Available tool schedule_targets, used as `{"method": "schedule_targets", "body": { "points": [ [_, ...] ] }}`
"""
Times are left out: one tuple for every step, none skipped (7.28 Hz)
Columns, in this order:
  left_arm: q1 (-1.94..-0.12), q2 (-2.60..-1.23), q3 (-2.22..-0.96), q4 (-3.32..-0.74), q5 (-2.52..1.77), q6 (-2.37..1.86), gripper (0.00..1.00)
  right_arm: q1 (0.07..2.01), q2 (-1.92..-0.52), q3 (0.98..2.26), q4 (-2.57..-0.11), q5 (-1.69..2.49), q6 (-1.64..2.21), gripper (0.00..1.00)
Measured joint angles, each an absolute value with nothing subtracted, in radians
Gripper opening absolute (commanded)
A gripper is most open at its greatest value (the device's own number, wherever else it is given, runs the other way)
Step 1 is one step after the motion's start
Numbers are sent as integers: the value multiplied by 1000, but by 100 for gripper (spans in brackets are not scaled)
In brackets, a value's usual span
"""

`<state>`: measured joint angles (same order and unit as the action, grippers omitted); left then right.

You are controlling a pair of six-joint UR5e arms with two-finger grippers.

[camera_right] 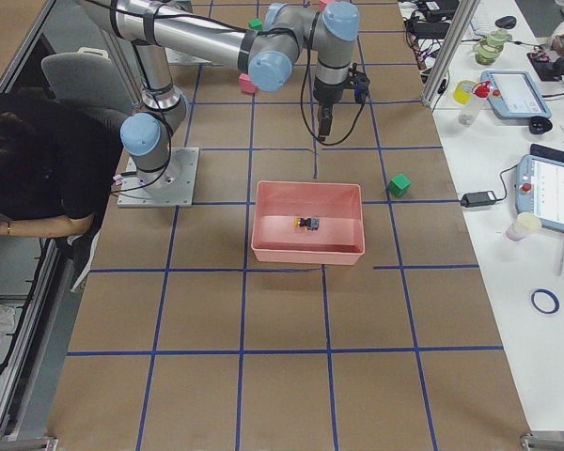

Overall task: Align button upright
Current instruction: 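Lower the right gripper into the bin over the yellow-capped button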

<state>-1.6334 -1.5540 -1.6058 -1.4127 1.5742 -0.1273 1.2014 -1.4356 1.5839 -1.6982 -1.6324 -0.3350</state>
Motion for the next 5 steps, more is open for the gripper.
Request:
{"method": "schedule_targets", "body": {
  "points": [
    [-1633,-1553,-1605,-1417,1574,-128,100,1180,-1413,1589,-1716,-1637,-352,100],
    [-1633,-1551,-1604,-1421,1575,-128,100,1166,-1396,1601,-1741,-1639,-359,100],
    [-1633,-1550,-1603,-1424,1575,-129,100,1158,-1387,1623,-1779,-1641,-364,100],
    [-1633,-1550,-1603,-1425,1574,-129,100,1154,-1383,1655,-1833,-1642,-368,100],
    [-1632,-1549,-1603,-1425,1574,-129,100,1152,-1381,1691,-1886,-1642,-371,100]
  ]
}}
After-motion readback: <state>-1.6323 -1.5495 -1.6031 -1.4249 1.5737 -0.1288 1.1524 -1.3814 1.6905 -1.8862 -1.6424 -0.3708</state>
